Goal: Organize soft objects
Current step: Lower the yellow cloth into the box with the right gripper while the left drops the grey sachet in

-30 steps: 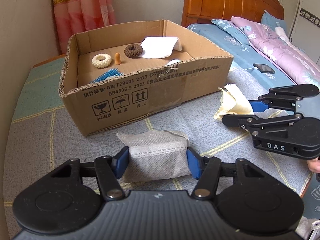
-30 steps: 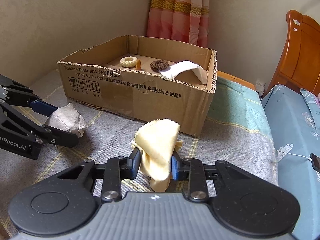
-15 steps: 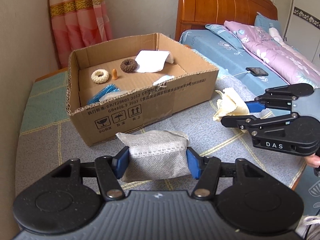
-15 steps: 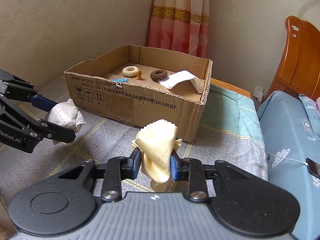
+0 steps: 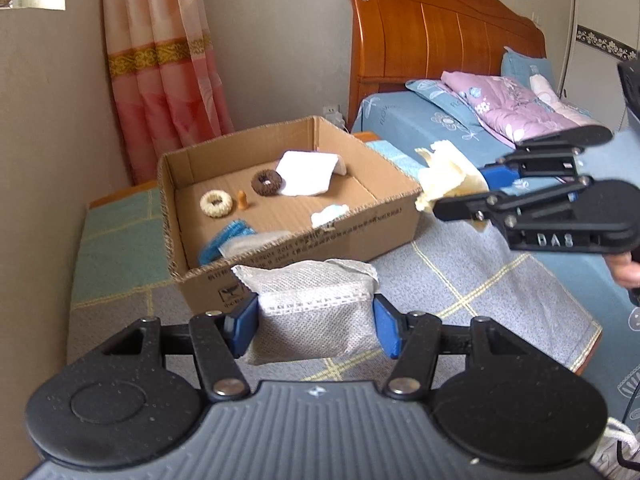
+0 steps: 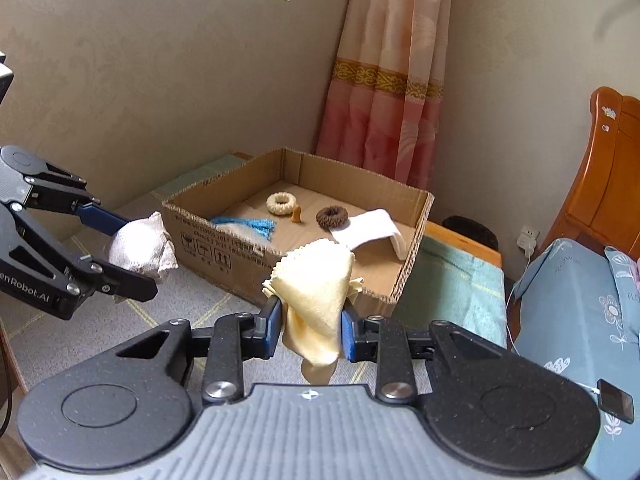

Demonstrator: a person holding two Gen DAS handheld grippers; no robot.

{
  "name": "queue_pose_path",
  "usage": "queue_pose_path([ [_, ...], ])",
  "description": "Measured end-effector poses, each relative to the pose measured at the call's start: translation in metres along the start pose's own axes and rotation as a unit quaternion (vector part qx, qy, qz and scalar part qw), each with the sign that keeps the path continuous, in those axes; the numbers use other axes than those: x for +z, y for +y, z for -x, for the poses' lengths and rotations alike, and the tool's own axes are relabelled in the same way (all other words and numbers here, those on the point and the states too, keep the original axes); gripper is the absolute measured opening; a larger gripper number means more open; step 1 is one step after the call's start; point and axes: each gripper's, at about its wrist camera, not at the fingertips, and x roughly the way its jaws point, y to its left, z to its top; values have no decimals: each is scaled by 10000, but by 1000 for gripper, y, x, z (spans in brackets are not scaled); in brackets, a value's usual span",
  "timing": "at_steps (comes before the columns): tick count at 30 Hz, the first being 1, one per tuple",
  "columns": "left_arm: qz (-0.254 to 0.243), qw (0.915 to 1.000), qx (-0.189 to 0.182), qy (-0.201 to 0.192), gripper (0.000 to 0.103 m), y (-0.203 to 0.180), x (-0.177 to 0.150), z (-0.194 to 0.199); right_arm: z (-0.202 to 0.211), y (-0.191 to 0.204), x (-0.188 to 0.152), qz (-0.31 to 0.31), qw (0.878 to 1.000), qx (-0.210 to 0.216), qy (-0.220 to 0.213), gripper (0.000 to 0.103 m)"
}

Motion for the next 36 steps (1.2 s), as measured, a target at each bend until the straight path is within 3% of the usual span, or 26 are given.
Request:
queue_pose_path([
  [6, 125, 9997, 83, -174, 59, 13, 1, 8, -23, -7, 47, 59, 9997, -17, -236, 34],
  [14, 254, 9992, 89, -307, 59, 27, 5, 8, -93, -6, 92, 53, 10000, -30, 44, 35],
  [15, 268, 9991, 95, -317, 59, 30, 6, 8, -100, -5, 95, 24, 10000, -37, 89, 40],
  [17, 290, 9990, 90, -331, 59, 35, 7, 6, -113, -4, 97, -56, 9999, -93, 79, 71],
  [18, 301, 9989, 78, -338, 59, 37, 8, 5, -117, -4, 98, -89, 9999, -117, 44, 94],
  [19, 304, 9989, 68, -337, 59, 38, 9, 4, -118, -4, 98, -125, 9999, -94, -4, 102],
  [22, 285, 9991, 79, -306, 59, 43, 12, -1, -122, -5, 97, -292, 9996, 13, 13, 102],
  [36, -27, 9998, 159, -120, 59, 56, 63, -39, -97, -2, 70, -886, 9919, -578, 705, 103],
])
